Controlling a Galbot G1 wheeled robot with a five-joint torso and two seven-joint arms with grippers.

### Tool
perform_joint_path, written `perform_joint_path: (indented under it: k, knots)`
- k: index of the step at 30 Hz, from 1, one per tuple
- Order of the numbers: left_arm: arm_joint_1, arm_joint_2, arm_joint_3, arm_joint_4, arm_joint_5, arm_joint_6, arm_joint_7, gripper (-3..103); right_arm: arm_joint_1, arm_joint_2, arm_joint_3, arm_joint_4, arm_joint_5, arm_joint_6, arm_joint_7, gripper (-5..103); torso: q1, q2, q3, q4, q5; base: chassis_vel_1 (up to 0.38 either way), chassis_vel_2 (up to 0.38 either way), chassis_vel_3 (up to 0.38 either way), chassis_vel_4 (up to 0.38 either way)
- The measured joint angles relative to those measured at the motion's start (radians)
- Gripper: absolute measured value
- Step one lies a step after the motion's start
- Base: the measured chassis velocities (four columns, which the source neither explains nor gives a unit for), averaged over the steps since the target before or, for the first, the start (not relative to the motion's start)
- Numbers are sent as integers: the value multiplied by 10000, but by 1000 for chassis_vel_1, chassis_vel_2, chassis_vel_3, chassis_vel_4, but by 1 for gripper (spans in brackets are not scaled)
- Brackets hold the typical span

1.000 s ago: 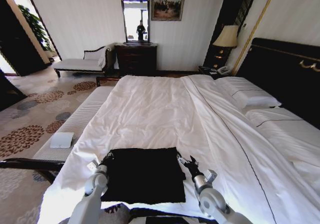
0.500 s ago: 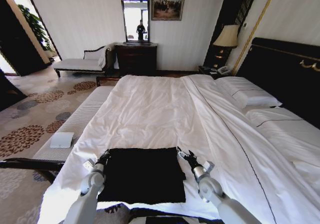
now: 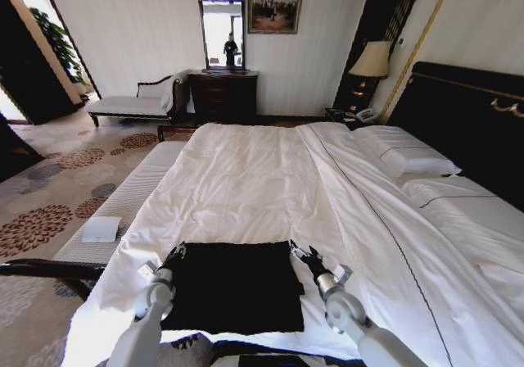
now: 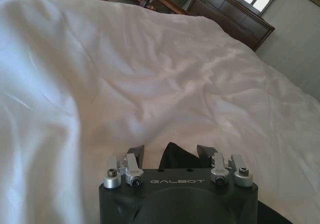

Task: Fold the clothes on the bed.

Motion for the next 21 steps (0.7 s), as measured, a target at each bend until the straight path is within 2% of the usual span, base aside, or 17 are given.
perform_joint_path:
  k: [1,3,5,8,9,10,13,17,19,21]
  knots:
    - [0,-36,29,23,30,-15,0,70,-30,8,6,-9,-18,2,35,100,0,0,0,0,1,0,0,0,0]
    - [2,-54,43,31,45,-20,1,70,-46,13,10,-11,-29,3,53,100,0,0,0,0,0,0,0,0,0]
    - [5,-121,62,61,88,-56,1,77,-85,28,18,-15,-52,6,100,100,0,0,0,0,2,0,0,0,0]
    - [-3,-174,68,71,102,-73,-4,66,-109,37,22,-15,-86,10,130,100,0,0,0,1,1,0,0,0,0]
    - [-9,-198,70,74,108,-81,-8,66,-124,41,24,-15,-99,12,140,100,0,0,0,1,1,0,0,0,0]
    - [-20,-238,70,87,129,-97,-17,56,-157,48,27,-3,-116,13,157,100,0,0,0,0,1,0,0,0,0]
    - [-34,-281,62,110,141,-110,-33,50,-207,53,37,37,-137,14,176,100,0,0,0,1,1,0,0,0,0]
    - [-49,-378,26,175,142,-131,-78,28,-314,50,95,121,-202,23,197,100,0,0,0,1,0,0,0,0,0]
    - [-50,-400,19,185,145,-132,-84,28,-327,46,106,128,-210,25,199,100,0,0,0,1,0,0,0,0,0]
    - [-51,-454,5,194,154,-133,-99,18,-338,37,123,130,-231,35,208,100,0,0,0,1,0,0,0,0,0]
